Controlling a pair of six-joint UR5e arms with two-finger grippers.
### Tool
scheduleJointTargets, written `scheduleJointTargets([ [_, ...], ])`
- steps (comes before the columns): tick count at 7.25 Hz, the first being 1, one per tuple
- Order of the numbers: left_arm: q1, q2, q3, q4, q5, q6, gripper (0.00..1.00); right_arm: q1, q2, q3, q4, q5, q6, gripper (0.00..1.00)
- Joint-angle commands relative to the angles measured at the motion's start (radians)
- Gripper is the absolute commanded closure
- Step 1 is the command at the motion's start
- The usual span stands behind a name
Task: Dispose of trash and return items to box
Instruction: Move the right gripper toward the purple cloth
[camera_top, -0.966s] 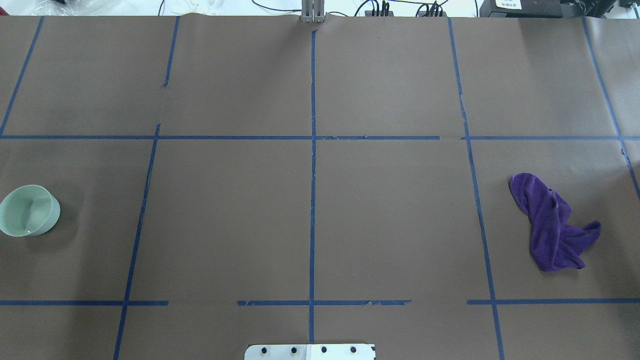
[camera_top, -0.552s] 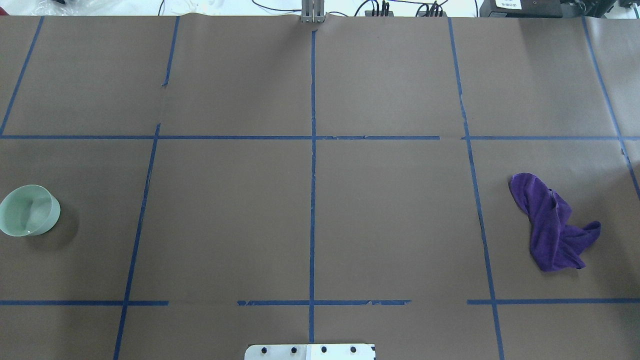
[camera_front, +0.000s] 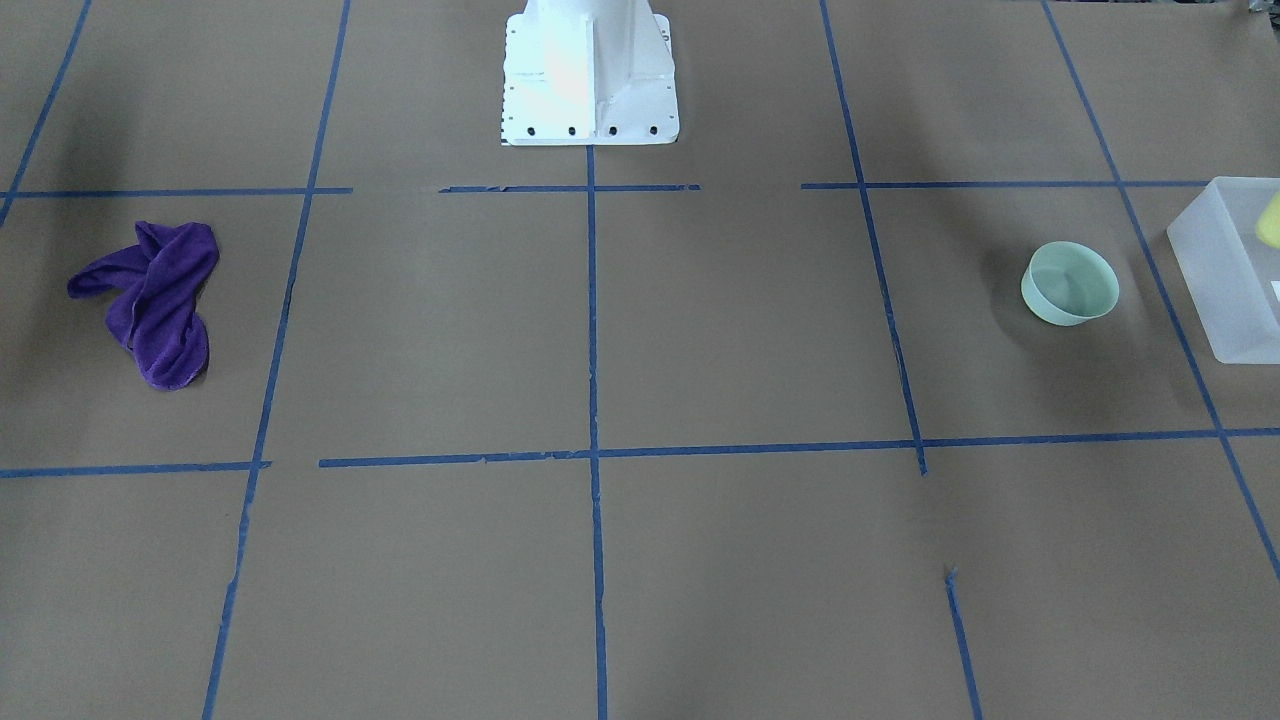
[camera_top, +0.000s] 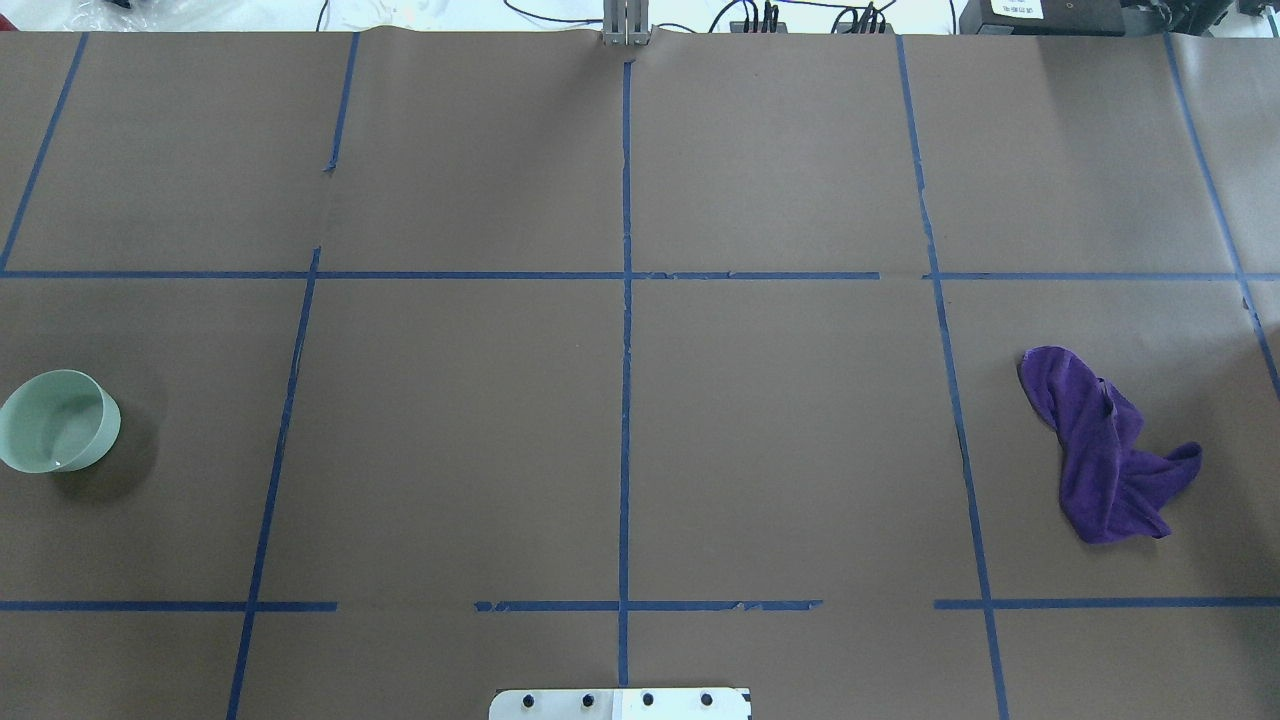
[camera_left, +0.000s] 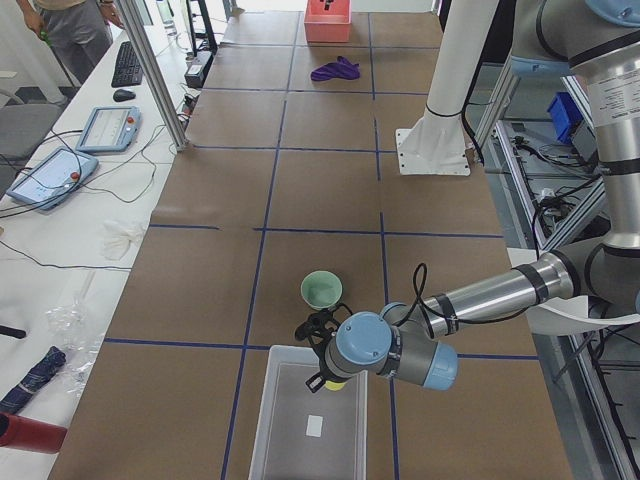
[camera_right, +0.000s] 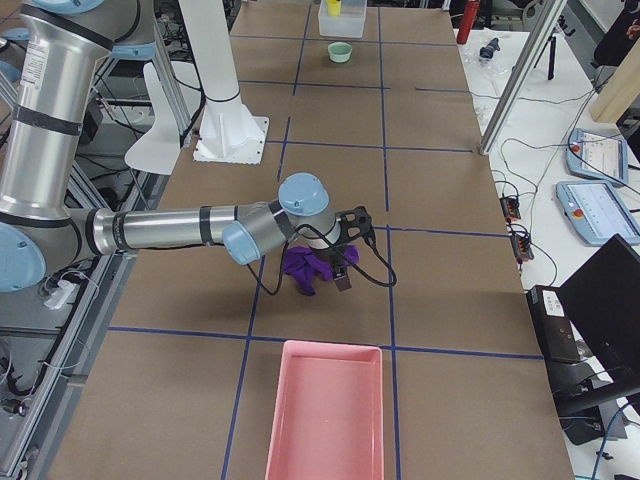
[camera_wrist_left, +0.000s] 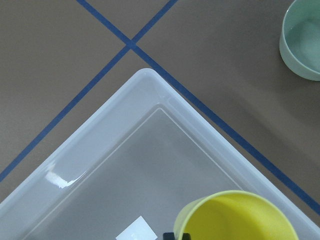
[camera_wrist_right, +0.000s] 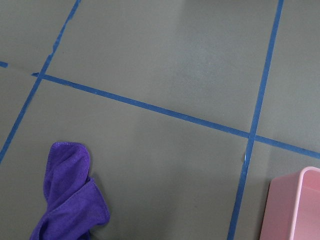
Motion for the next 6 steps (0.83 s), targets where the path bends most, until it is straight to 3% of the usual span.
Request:
scheduleJointTargets([
  [1, 0.061, -0.001, 0.024, -0.005, -0.054, -0.001, 0.86, 0.000, 0.002, -0.008, 0.000, 0.000, 0.004, 0.00],
  [3, 0.066, 0.000, 0.027, -0.006, -0.053, 0.000, 0.71, 0.000, 0.003, -0.009, 0.000, 0.000, 0.002, 0.00],
  [6, 0.066, 0.000, 0.025, -0.025, -0.053, -0.003, 0.65, 0.000, 0.003, -0.009, 0.000, 0.001, 0.002, 0.00],
])
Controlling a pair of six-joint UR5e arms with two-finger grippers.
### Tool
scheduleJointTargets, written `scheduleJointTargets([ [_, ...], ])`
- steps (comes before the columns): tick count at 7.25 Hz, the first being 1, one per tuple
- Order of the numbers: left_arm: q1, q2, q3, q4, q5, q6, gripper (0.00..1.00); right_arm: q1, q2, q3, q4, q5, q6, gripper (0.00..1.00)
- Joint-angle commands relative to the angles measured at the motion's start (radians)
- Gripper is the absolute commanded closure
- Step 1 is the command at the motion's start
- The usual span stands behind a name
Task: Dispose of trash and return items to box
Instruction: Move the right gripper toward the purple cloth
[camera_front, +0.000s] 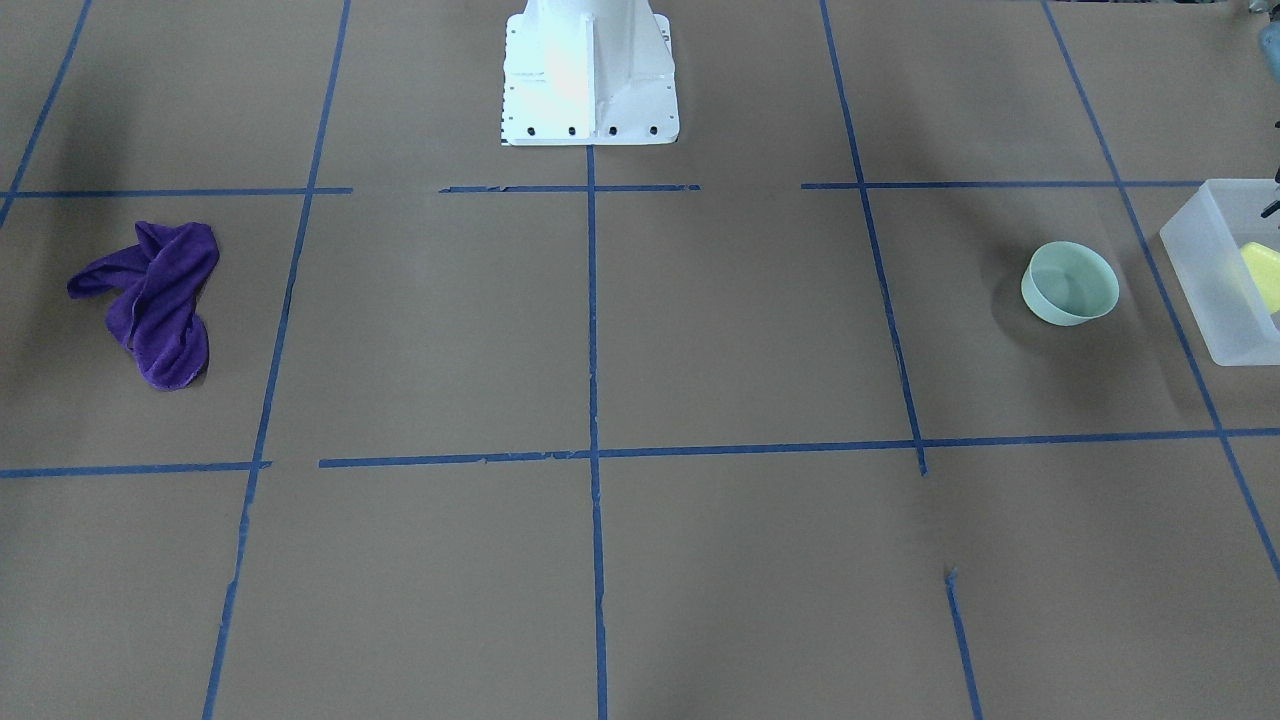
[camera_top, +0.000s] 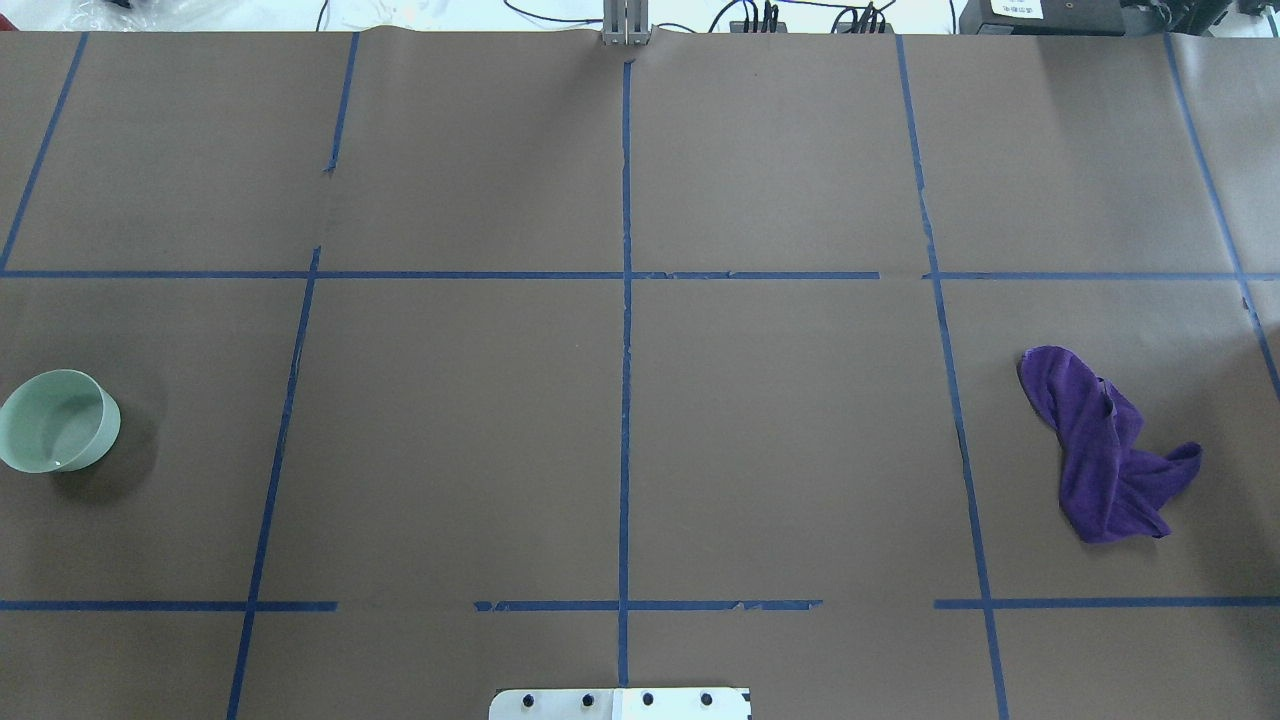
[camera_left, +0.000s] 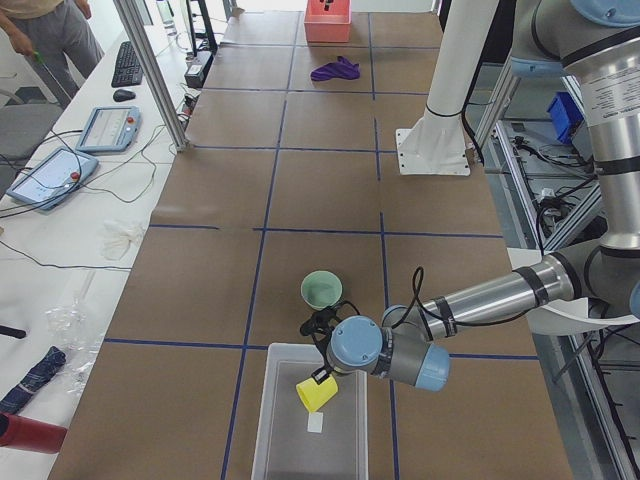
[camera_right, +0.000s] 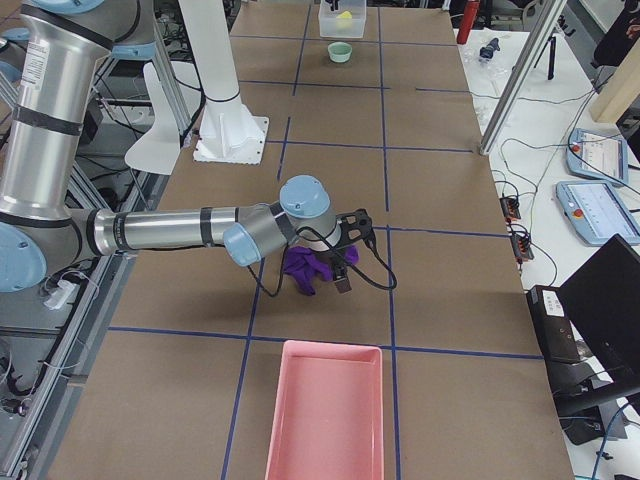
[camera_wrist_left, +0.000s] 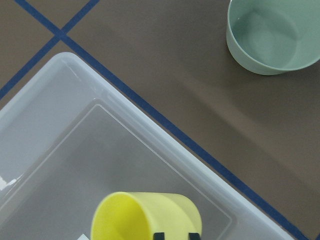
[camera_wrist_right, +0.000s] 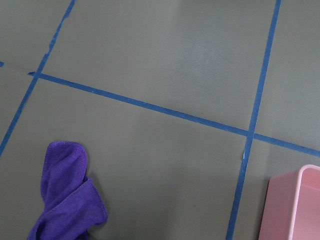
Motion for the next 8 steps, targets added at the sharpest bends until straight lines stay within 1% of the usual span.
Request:
scheduleJointTargets([
  [1, 0.000, -0.001, -0.004, -0.021, -0.005, -0.005, 0.59, 0.000, 0.000, 0.000, 0.000, 0.001, 0.001, 0.00],
  [2, -0.001, -0.010, -0.042, -0.025, -0.003, -0.063, 0.28, 0.000, 0.000, 0.001, 0.000, 0.001, 0.004, 0.00],
  [3, -0.003, -0.012, -0.127, -0.021, 0.001, -0.152, 0.00, -0.002, 0.003, 0.004, -0.001, -0.001, 0.015, 0.00],
  [4, -0.004, -0.038, -0.162, -0.012, 0.001, -0.203, 0.00, -0.040, 0.006, 0.018, -0.002, -0.003, 0.089, 0.00],
  [5, -0.003, -0.093, -0.161, -0.009, 0.001, -0.237, 0.00, -0.114, 0.005, 0.052, 0.000, -0.034, 0.193, 0.00],
  [6, -0.004, -0.143, -0.167, 0.035, 0.001, -0.255, 0.00, -0.215, -0.009, 0.057, 0.067, -0.097, 0.313, 0.00],
  [7, -0.009, -0.194, -0.165, 0.075, 0.001, -0.257, 0.00, -0.345, -0.029, 0.055, 0.171, -0.193, 0.493, 0.00],
  [8, -0.010, -0.203, -0.168, 0.076, 0.001, -0.257, 0.00, -0.515, -0.029, 0.054, 0.217, -0.346, 0.651, 0.00],
])
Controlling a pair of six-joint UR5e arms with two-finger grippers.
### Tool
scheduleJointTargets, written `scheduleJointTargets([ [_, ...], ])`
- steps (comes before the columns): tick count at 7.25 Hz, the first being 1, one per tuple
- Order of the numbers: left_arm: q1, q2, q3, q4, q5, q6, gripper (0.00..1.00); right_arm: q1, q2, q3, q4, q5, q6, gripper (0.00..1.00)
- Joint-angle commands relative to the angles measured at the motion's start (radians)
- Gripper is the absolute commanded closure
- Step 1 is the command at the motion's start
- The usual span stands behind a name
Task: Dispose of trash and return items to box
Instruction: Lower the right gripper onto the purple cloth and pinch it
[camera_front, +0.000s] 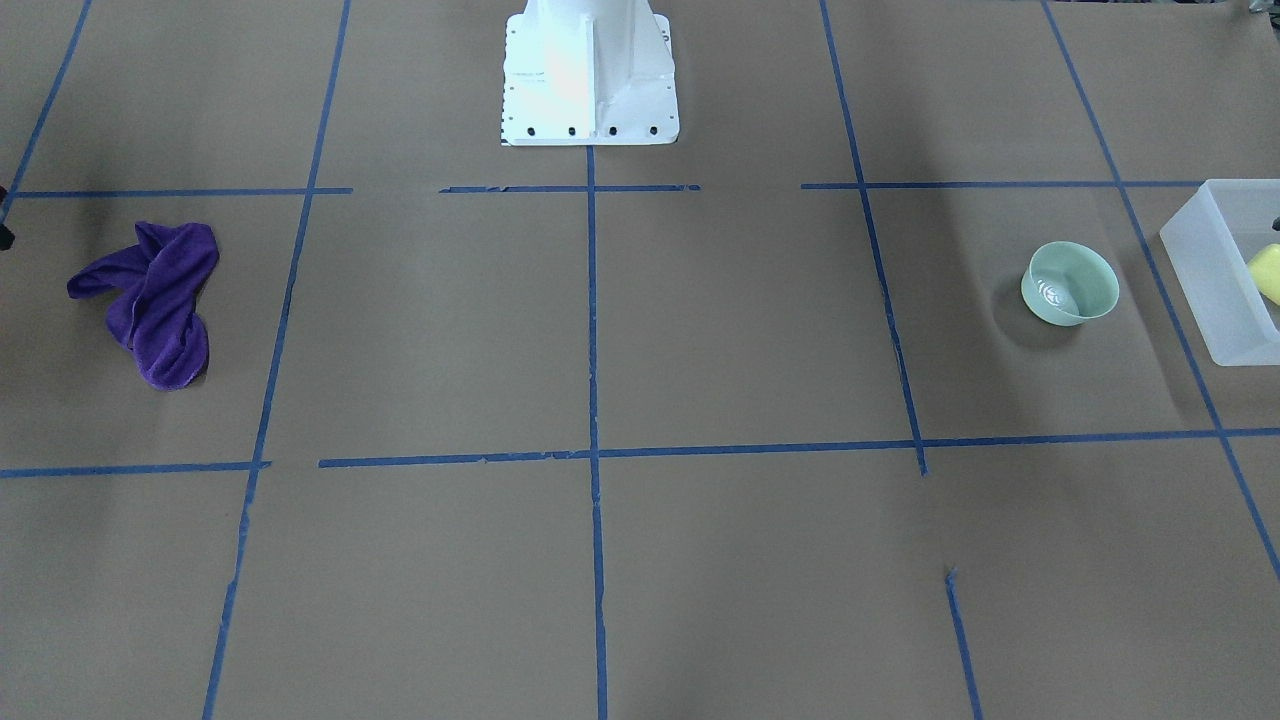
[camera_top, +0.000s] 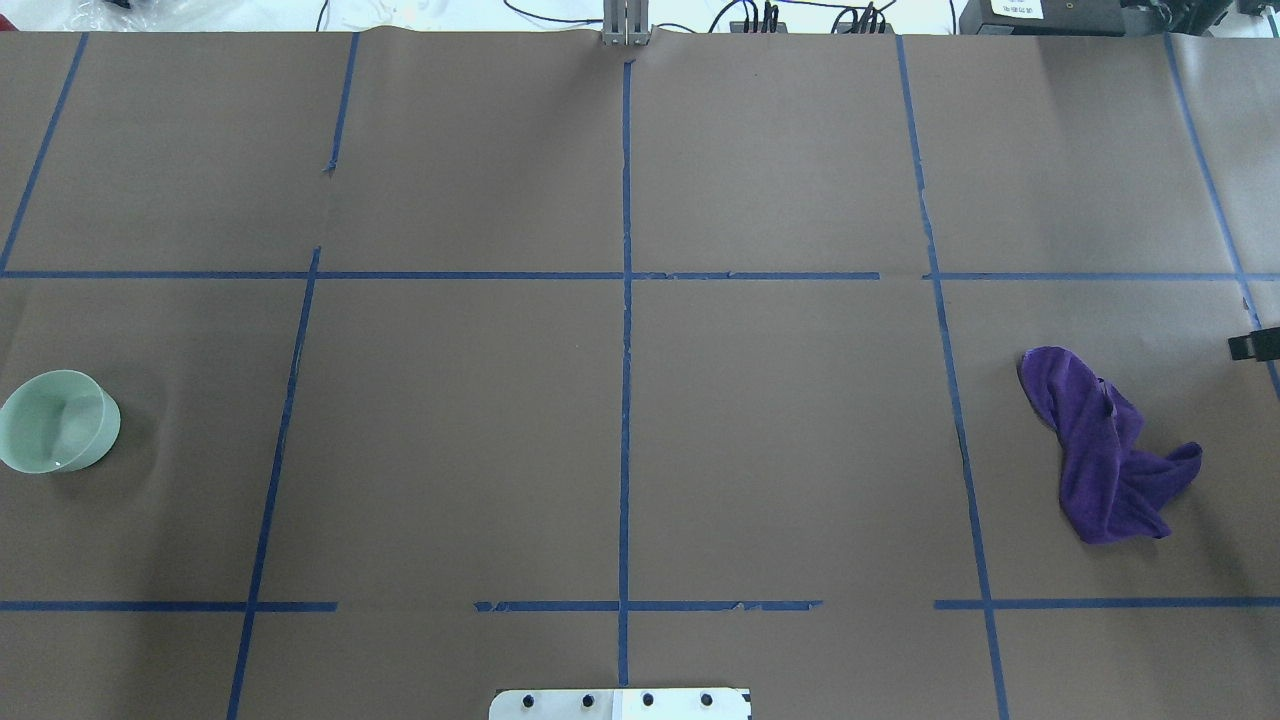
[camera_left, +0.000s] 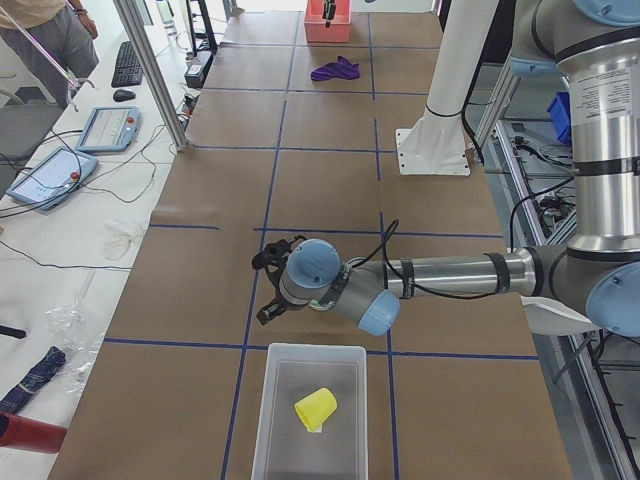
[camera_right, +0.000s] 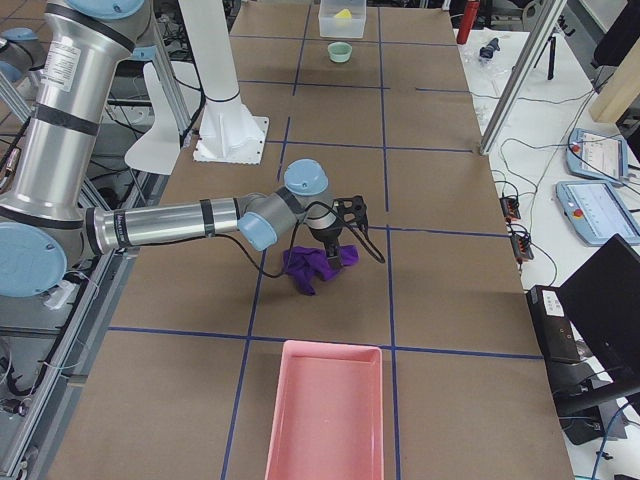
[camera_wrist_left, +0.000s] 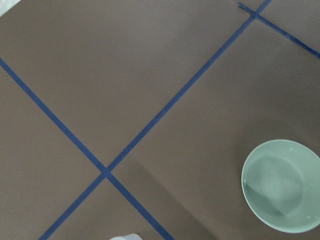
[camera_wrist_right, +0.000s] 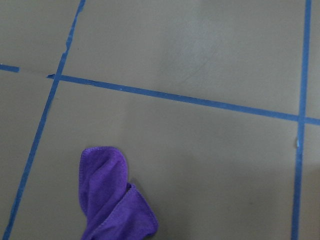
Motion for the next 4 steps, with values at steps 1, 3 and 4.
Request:
scheduleJointTargets([
  [1, -0.003, -0.035, -0.014, 0.020, 0.000, -0.007, 0.00, -0.321, -0.008, -0.009, 0.104, -0.293, 0.288, 0.00],
  [3, -0.004, -0.044, -0.016, 0.020, 0.000, -0.016, 0.00, -0.415, -0.007, -0.112, 0.197, -0.367, 0.286, 0.00],
  [4, -0.004, -0.045, -0.017, 0.020, 0.000, -0.021, 0.00, -0.445, -0.007, -0.137, 0.210, -0.400, 0.282, 0.00],
])
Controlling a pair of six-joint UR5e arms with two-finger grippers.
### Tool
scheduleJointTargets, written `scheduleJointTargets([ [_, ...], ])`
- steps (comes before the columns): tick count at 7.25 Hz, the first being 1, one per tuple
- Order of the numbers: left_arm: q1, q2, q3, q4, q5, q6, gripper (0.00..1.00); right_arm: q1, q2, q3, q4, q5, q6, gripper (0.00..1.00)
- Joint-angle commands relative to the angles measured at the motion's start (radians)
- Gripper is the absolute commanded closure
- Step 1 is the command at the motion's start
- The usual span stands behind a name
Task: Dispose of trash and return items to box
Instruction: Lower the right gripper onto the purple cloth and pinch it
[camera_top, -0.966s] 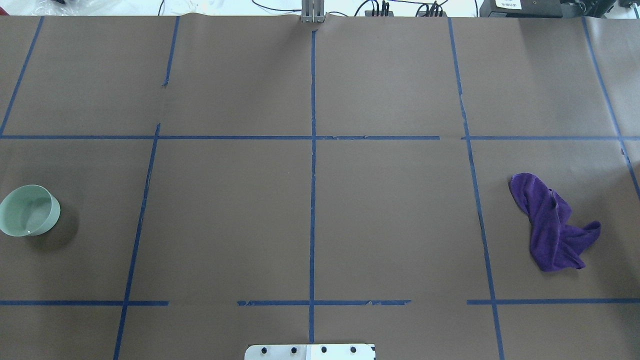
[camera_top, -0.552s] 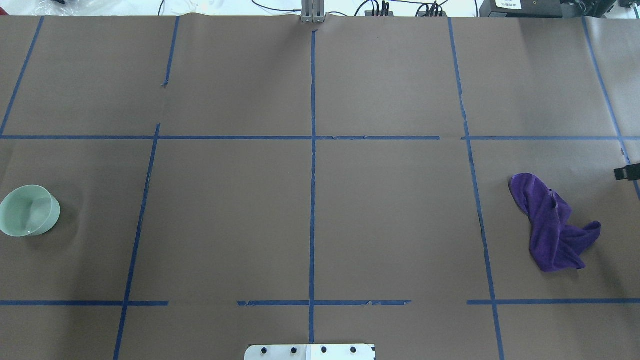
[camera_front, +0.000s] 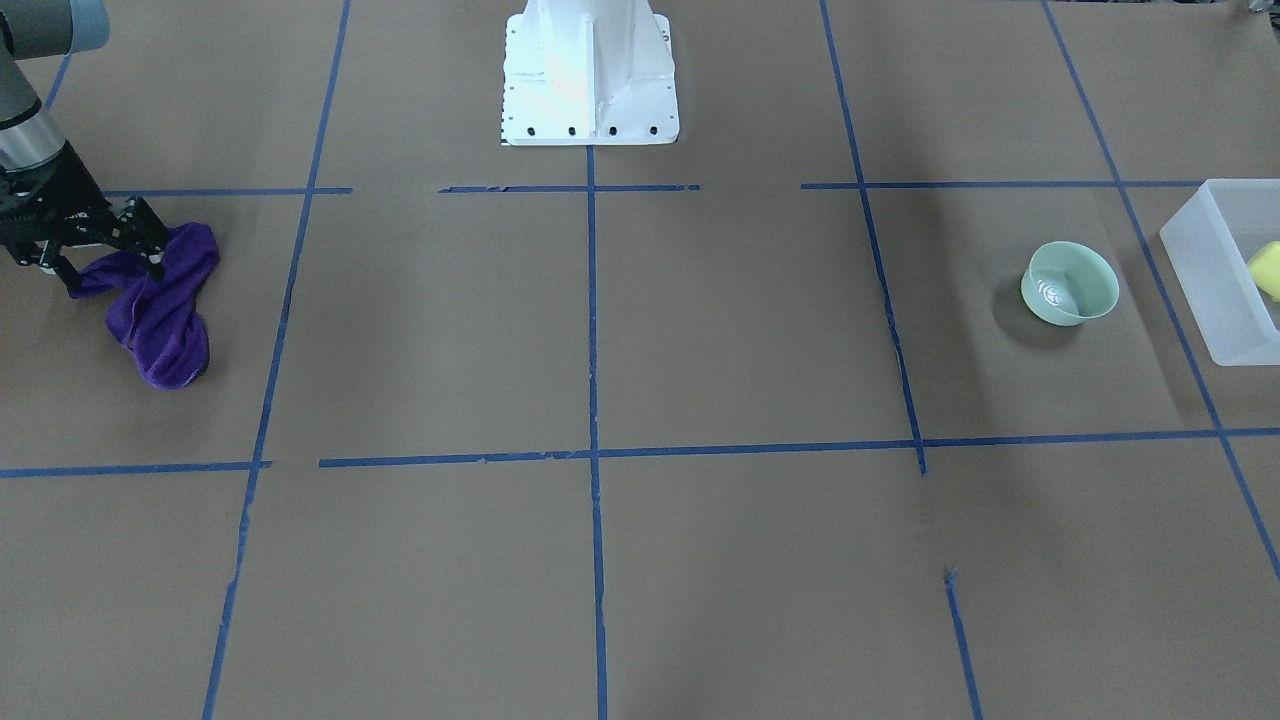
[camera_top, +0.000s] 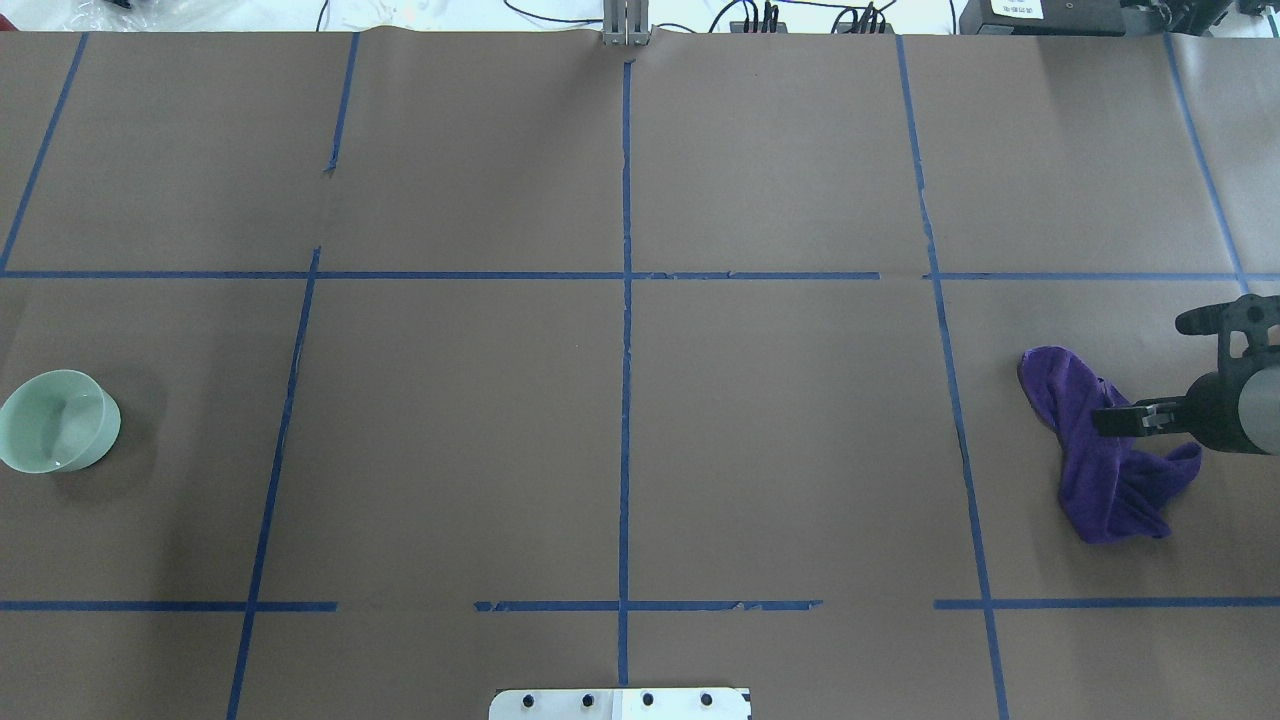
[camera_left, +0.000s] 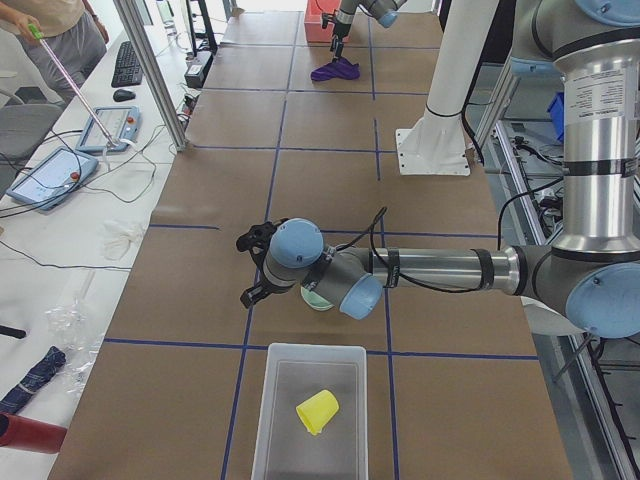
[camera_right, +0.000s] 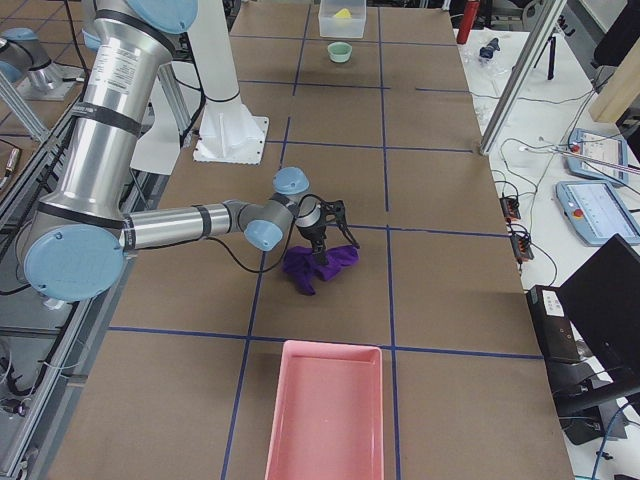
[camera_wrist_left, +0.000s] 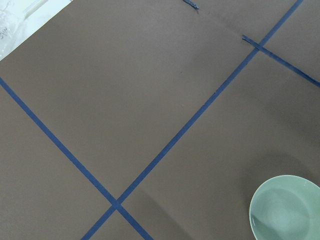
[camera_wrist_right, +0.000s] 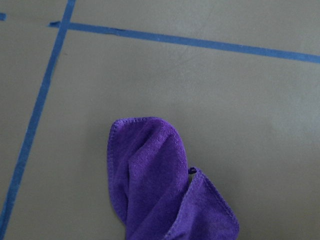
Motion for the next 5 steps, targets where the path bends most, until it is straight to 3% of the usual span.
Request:
scheduleJointTargets([
  [1, -0.001, -0.003, -0.002, 0.000, 0.000, -0.006, 0.00, -0.075, 0.002, -0.045, 0.033, -0.058, -0.001, 0.02],
  [2, -0.001, -0.005, -0.002, 0.000, 0.000, -0.006, 0.00, -0.095, 0.002, -0.048, 0.031, -0.065, -0.001, 0.25],
  [3, -0.001, -0.005, -0.002, 0.000, 0.000, -0.006, 0.00, -0.098, 0.002, -0.048, 0.033, -0.061, -0.003, 0.67],
  [4, -0.002, -0.005, -0.004, 0.000, 0.000, -0.006, 0.00, -0.098, 0.004, -0.048, 0.031, -0.062, -0.006, 1.00],
  [5, -0.002, -0.003, -0.005, 0.000, 0.000, -0.006, 0.00, -0.097, 0.004, -0.046, 0.033, -0.064, -0.026, 1.00],
])
